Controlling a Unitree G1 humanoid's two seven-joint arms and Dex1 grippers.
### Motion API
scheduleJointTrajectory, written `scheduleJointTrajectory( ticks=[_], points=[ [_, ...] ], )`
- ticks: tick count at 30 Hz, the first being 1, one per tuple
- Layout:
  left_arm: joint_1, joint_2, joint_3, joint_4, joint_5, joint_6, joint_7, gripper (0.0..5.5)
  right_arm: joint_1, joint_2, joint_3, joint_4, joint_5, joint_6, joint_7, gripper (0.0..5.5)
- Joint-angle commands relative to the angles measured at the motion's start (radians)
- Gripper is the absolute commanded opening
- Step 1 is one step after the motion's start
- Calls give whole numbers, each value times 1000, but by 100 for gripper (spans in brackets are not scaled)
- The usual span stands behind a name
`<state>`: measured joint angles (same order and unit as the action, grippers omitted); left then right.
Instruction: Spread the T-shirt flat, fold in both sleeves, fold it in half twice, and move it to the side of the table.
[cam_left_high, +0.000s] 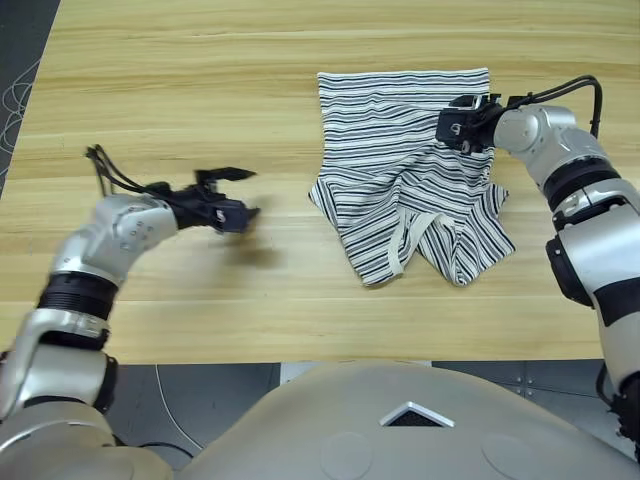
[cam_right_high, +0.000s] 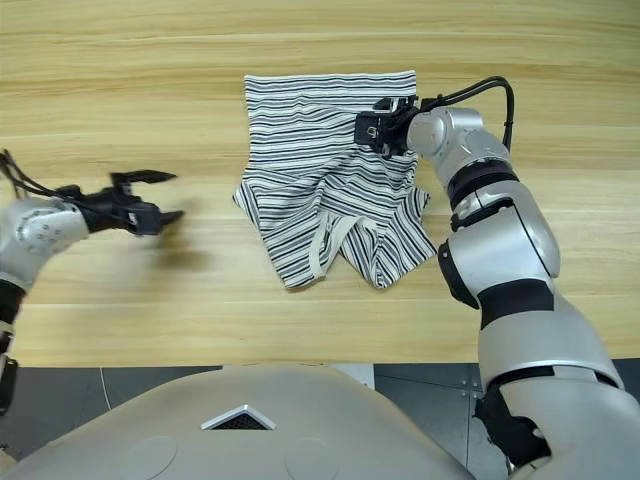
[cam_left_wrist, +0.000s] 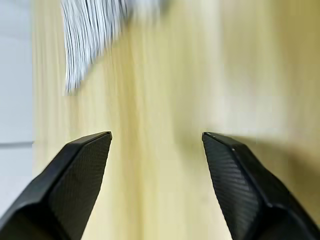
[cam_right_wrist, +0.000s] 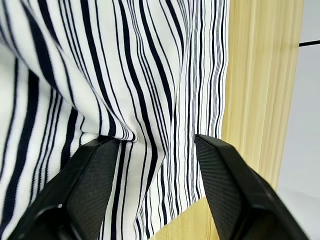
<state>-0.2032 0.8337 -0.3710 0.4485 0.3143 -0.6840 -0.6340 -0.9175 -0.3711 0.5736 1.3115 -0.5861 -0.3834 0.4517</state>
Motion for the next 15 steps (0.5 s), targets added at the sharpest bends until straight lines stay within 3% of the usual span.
scheduleJointTrajectory(
  ticks=[1, 7, 15],
  points=[
    [40, -23, 23, -148, -171, 143, -132, 339, 74, 37, 28, 33, -34, 8, 52, 278],
    [37, -63, 37, -278, -235, 291, -199, 339, 75, 33, 30, 34, -36, 7, 52, 278],
    [-52, -170, 8, -231, -173, 317, -183, 339, 77, 33, 30, 34, -36, 6, 52, 278]
  ],
)
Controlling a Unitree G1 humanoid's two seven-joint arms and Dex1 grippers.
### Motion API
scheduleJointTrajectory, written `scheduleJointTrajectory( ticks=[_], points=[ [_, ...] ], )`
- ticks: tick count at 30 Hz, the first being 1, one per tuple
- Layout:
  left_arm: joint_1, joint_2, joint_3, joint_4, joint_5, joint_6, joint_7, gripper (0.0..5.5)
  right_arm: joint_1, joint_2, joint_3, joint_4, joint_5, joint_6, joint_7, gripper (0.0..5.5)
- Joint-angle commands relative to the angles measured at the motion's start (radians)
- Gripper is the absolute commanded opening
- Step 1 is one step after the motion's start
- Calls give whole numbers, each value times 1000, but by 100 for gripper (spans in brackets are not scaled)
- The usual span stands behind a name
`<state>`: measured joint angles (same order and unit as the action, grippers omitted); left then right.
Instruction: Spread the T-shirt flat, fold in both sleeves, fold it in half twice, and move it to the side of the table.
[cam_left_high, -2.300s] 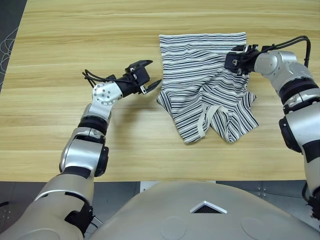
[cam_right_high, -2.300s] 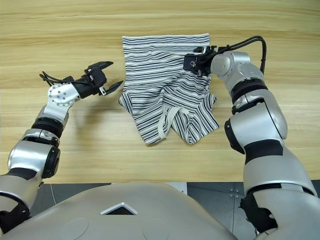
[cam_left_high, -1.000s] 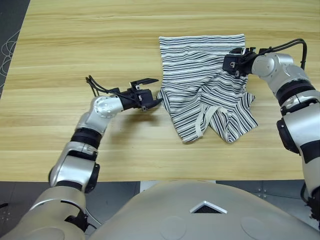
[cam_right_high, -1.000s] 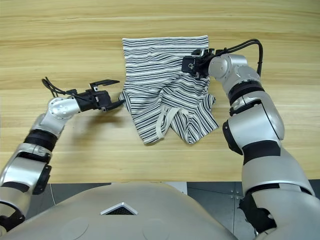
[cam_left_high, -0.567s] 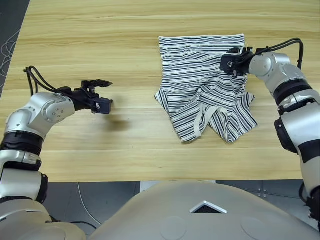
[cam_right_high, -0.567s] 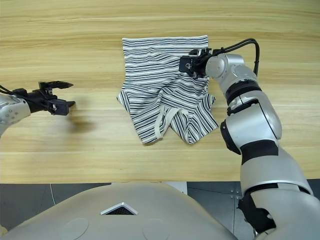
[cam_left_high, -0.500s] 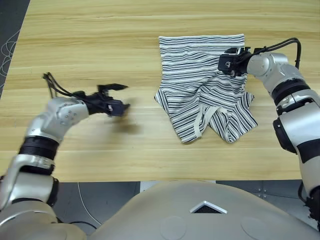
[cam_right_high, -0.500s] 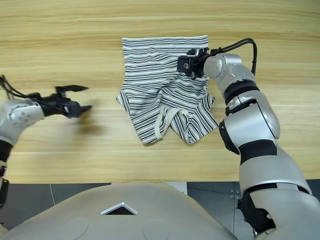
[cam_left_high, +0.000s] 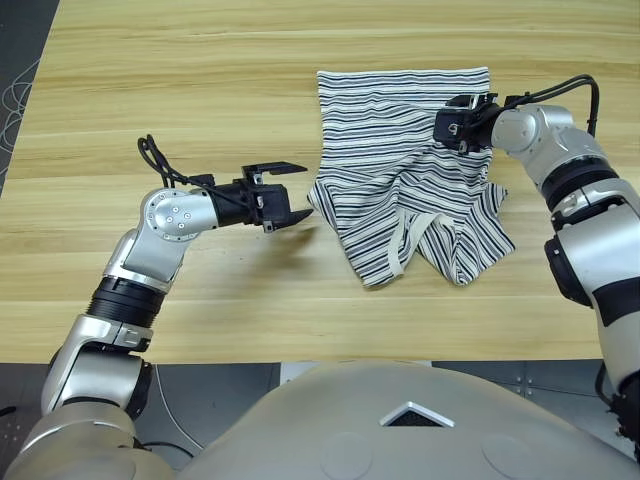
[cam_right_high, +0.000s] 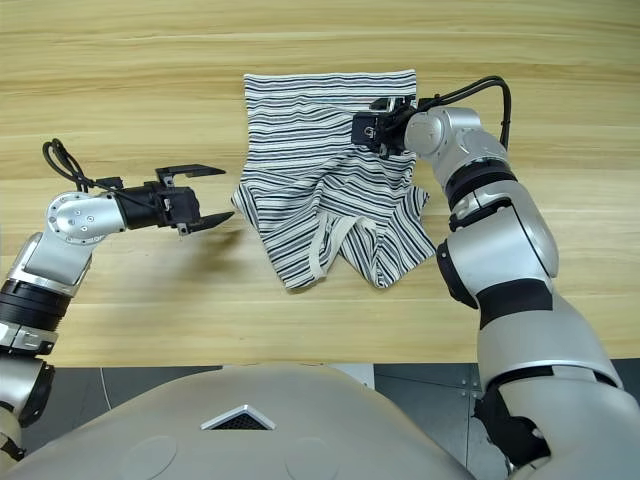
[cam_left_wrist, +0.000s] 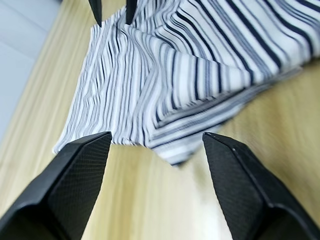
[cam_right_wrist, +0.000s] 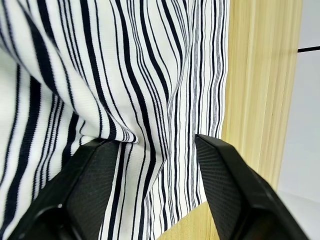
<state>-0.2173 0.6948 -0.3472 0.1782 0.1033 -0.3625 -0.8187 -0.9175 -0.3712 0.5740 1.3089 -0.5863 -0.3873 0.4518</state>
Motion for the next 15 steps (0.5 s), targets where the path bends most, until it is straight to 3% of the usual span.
scheduleJointTrajectory(
  ticks=[1, 15],
  points=[
    [-48, -43, -19, 57, 50, -13, 7, 339, 76, 33, 30, 37, -36, 11, 52, 278],
    [-157, -179, -73, 345, 178, -128, 57, 339, 84, 23, 35, 37, -40, 4, 55, 278]
  ],
)
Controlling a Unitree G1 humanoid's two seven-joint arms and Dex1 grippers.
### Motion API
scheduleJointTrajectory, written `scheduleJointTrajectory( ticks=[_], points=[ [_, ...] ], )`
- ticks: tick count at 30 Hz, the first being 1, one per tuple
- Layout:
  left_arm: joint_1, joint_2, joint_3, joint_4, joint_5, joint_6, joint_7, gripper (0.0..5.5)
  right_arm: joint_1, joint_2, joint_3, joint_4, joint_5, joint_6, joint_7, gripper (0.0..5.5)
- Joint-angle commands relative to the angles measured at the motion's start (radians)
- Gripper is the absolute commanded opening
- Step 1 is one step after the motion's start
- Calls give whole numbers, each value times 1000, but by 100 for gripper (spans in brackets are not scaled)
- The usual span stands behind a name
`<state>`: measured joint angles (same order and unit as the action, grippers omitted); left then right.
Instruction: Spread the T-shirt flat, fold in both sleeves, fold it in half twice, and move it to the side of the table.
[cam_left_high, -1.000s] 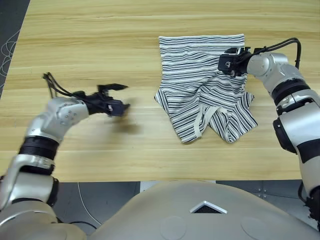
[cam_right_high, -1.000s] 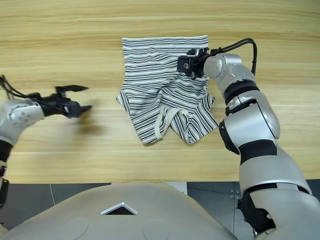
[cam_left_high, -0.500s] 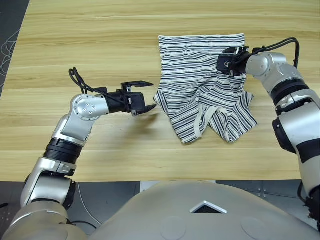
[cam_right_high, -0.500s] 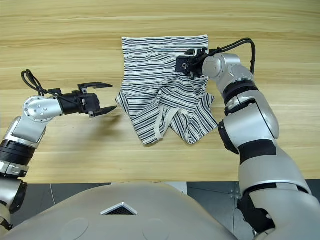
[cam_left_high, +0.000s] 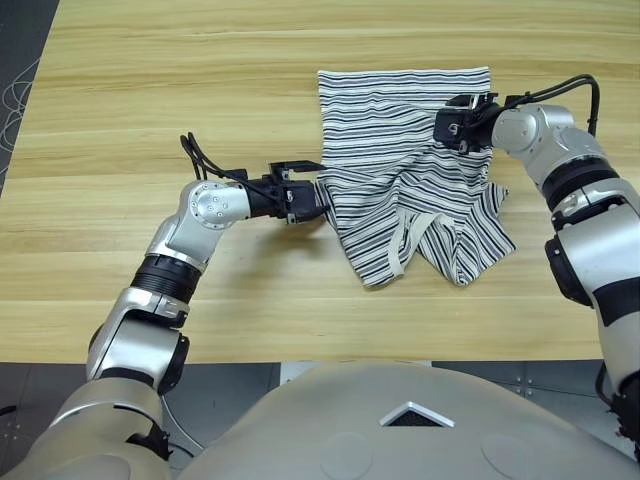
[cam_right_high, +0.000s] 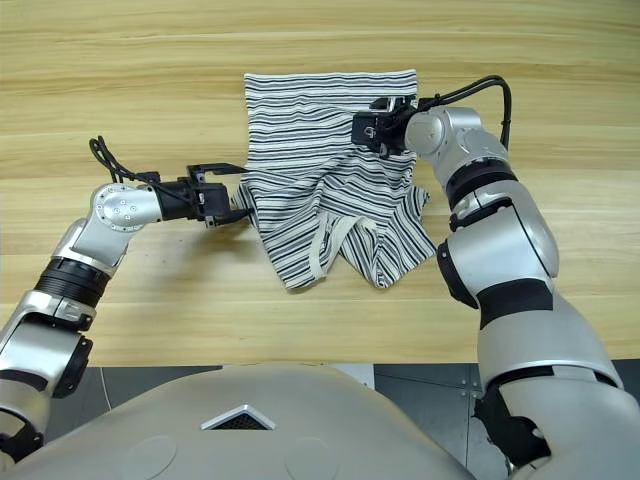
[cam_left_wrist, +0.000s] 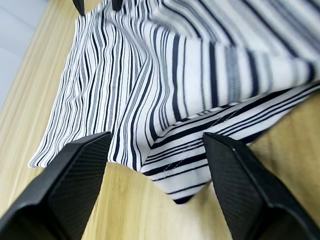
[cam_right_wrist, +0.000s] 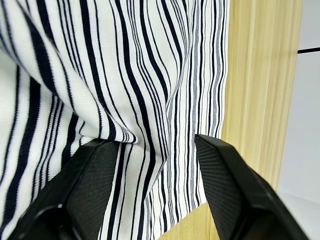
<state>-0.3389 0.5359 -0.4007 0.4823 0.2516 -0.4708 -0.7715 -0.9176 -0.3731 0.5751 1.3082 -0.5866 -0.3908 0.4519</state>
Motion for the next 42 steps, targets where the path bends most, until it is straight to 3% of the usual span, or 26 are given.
scheduleJointTrajectory(
  ticks=[1, 5, 16, 24, 28, 31, 34, 39, 42],
  points=[
    [-45, -27, -29, 60, 46, -29, 12, 339, 85, 25, 34, 38, -40, 7, 55, 278],
    [-67, -19, -74, 97, 113, -58, 9, 339, 93, 25, 34, 37, -39, 5, 58, 278],
    [-10, 294, -124, -193, 275, -111, -157, 339, 111, 21, 26, 27, -27, 0, 74, 278],
    [-32, 382, -104, -117, 322, -152, -110, 339, 118, 44, 23, 26, -23, 8, 73, 278],
    [-147, 438, -128, 23, 506, -237, 57, 339, 114, 45, 23, 27, -24, 6, 70, 278],
    [-214, 434, -142, 83, 598, -284, 162, 339, 114, 44, 22, 25, -22, 0, 73, 278],
    [-205, 402, -134, 59, 555, -312, 159, 339, 114, 43, 22, 24, -22, -7, 73, 278],
    [-133, 347, -82, -189, 291, -229, 21, 339, 101, 52, 17, 15, -17, -46, 49, 278],
    [-116, 239, -61, -386, 135, -82, -32, 339, 86, 61, 21, 17, -25, -49, 38, 278]
  ],
)
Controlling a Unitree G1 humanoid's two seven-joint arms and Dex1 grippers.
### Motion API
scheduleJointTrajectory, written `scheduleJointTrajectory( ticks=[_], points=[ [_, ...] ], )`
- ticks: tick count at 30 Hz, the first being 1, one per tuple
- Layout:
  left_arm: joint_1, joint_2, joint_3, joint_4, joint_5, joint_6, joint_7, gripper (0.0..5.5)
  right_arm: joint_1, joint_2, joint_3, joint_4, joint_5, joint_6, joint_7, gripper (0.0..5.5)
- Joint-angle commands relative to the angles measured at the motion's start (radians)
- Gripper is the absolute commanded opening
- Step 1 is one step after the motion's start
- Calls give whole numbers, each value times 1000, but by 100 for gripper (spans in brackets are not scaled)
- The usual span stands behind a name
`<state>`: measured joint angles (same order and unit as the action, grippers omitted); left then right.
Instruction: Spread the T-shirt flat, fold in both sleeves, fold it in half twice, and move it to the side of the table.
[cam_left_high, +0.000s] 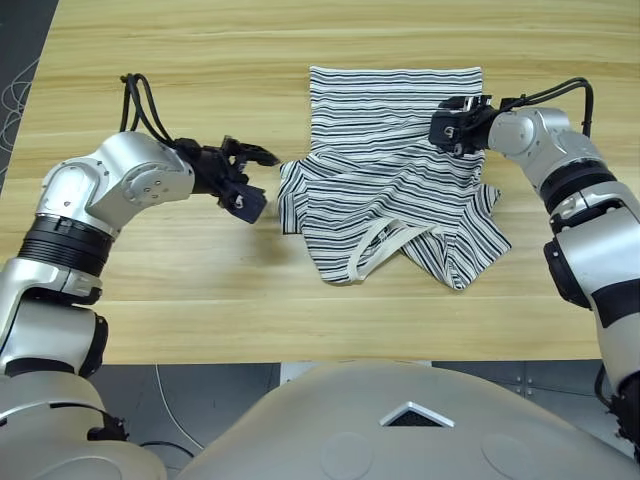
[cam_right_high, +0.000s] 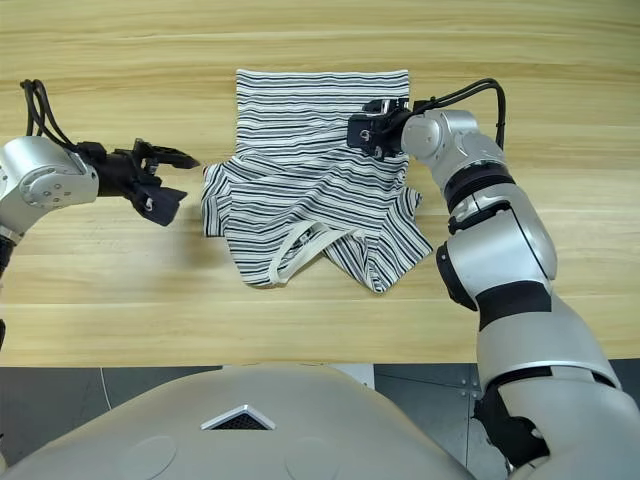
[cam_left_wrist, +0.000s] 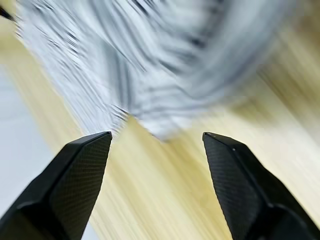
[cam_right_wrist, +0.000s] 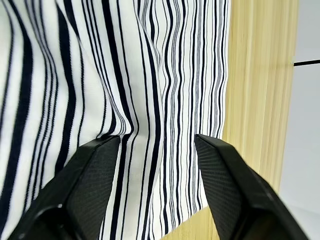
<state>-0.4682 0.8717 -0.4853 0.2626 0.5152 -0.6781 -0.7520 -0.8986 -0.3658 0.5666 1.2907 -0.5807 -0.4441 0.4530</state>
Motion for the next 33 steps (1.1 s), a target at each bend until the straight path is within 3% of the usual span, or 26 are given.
scheduleJointTrajectory(
  ticks=[1, 4, 9, 17, 19, 23, 33],
  points=[
    [9, -133, 16, -197, -144, 155, -61, 339, 64, 55, 31, 37, -34, 5, 34, 278],
    [-12, -241, -31, -186, -127, 202, -67, 339, 60, 59, 34, 42, -39, 9, 27, 278],
    [-65, -395, -118, 80, -24, 164, 16, 339, 56, 68, 37, 49, -42, 18, 23, 278],
    [-200, -625, -216, 554, 125, -26, 319, 339, 56, 100, 39, 66, -45, 61, 17, 278],
    [-172, -592, -237, 524, 156, -109, 358, 339, 46, 113, 37, 75, -46, 94, 18, 278],
    [-34, -423, -243, 299, 238, -220, 414, 339, 18, 133, 28, 95, -45, 175, 10, 278],
    [417, -168, -223, -144, -6, -214, 302, 339, -4, 129, -56, 108, -1, 281, 16, 278]
  ],
)
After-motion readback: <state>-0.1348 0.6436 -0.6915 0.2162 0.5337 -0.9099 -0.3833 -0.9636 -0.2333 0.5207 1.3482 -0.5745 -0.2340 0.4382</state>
